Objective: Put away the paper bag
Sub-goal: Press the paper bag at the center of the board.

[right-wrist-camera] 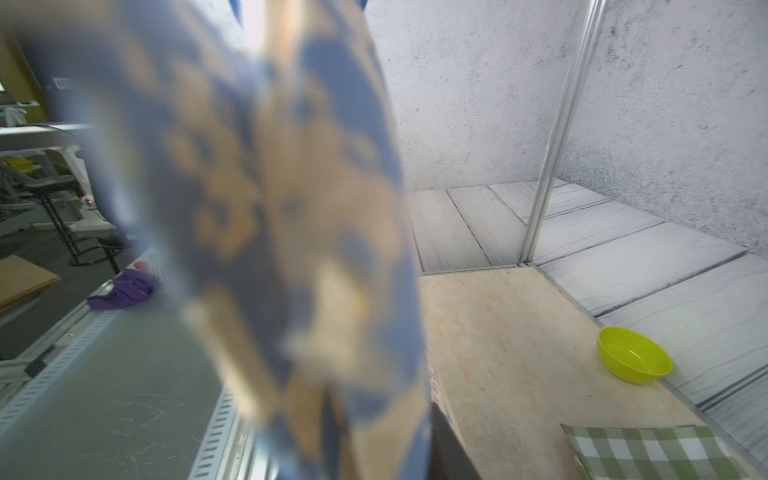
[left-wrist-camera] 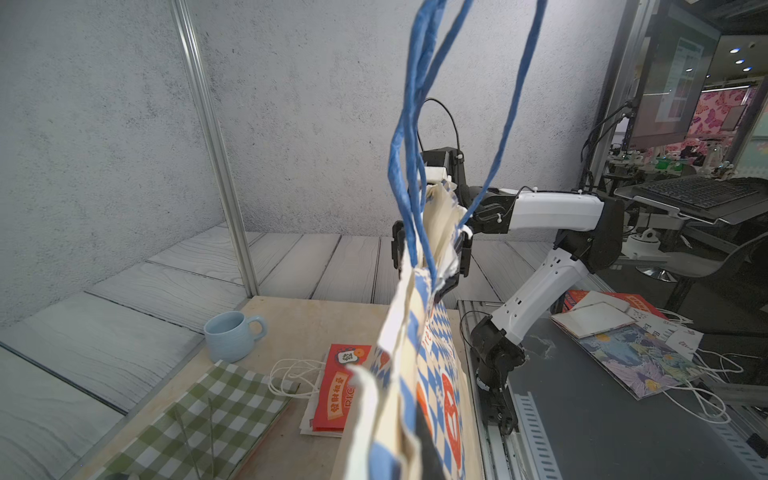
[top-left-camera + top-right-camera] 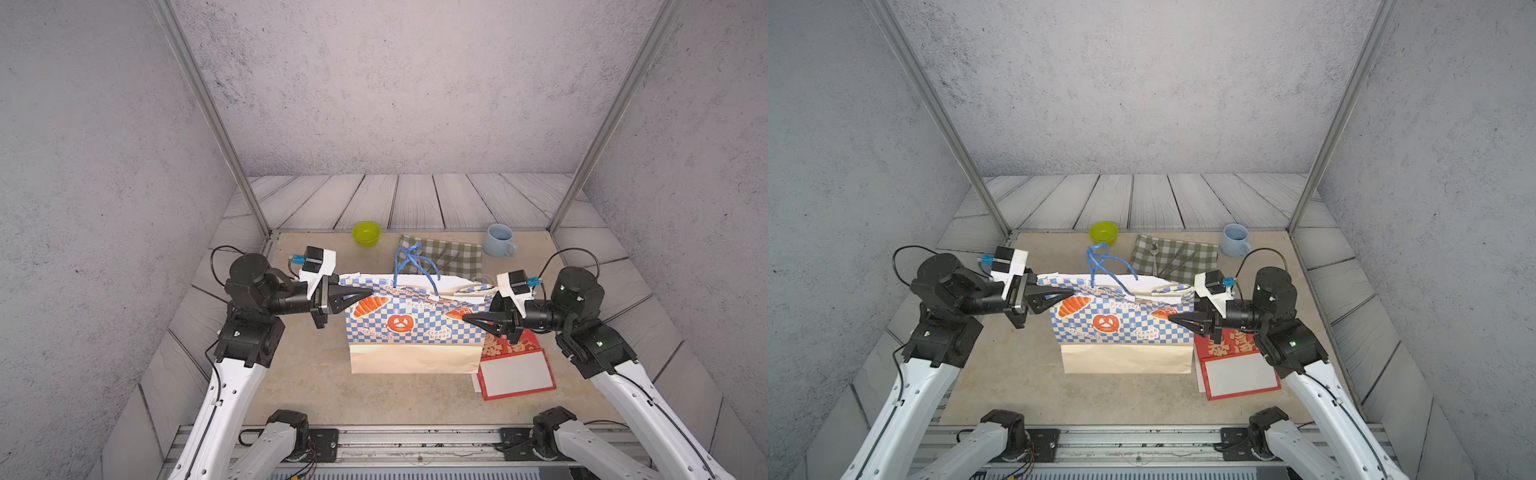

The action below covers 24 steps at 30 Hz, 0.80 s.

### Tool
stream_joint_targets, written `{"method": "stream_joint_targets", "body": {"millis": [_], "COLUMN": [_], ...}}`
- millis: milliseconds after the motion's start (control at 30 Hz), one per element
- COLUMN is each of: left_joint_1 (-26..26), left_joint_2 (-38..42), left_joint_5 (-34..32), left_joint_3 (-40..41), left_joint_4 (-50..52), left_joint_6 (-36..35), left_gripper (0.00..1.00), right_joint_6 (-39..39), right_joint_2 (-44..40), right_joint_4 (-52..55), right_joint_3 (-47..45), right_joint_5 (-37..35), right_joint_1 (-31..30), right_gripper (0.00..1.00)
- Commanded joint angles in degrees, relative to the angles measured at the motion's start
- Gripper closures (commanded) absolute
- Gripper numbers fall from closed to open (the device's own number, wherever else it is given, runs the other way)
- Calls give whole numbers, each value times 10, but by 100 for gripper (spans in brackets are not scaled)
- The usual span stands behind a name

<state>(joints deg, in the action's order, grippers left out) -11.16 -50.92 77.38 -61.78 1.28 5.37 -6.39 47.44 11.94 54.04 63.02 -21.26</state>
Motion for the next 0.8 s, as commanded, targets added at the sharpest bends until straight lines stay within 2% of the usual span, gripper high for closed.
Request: {"method": "stream_joint_targets", "body": {"millis": [0, 167, 267, 333, 433, 667, 767], "left_joint_1": [-4, -4, -9, -12, -15, -16, -16], "left_joint_2": [8, 6, 3, 2, 0, 5, 7], "left_joint_5": [-4, -1, -1, -1, -4, -13, -18], "left_joint_3": [-16, -19, -27, -31, -30, -36, -40], "left_joint_4": [-47, -80, -83, -87, -95, -95, -67], "left_joint_6": [26, 64, 74, 81, 89, 85, 61], "left_gripper": [100, 100, 100, 100, 100, 100, 100], "right_joint_6": [-21, -43, -55, -69, -73, -65, -56], "right_joint_2": [-24, -44, -41, -35, -17, -2, -3], "right_joint_4": [29, 25, 21, 20, 6, -15, -15], "right_joint_3": [2, -29, -30, -24, -10, -6, 3], "right_joint_5": [-15, -50, -47, -44, -22, -9, -10], "right_joint_1": [1, 4, 5, 4, 4, 4, 4], "right_gripper": [35, 19, 14, 14, 19, 45, 51]}}
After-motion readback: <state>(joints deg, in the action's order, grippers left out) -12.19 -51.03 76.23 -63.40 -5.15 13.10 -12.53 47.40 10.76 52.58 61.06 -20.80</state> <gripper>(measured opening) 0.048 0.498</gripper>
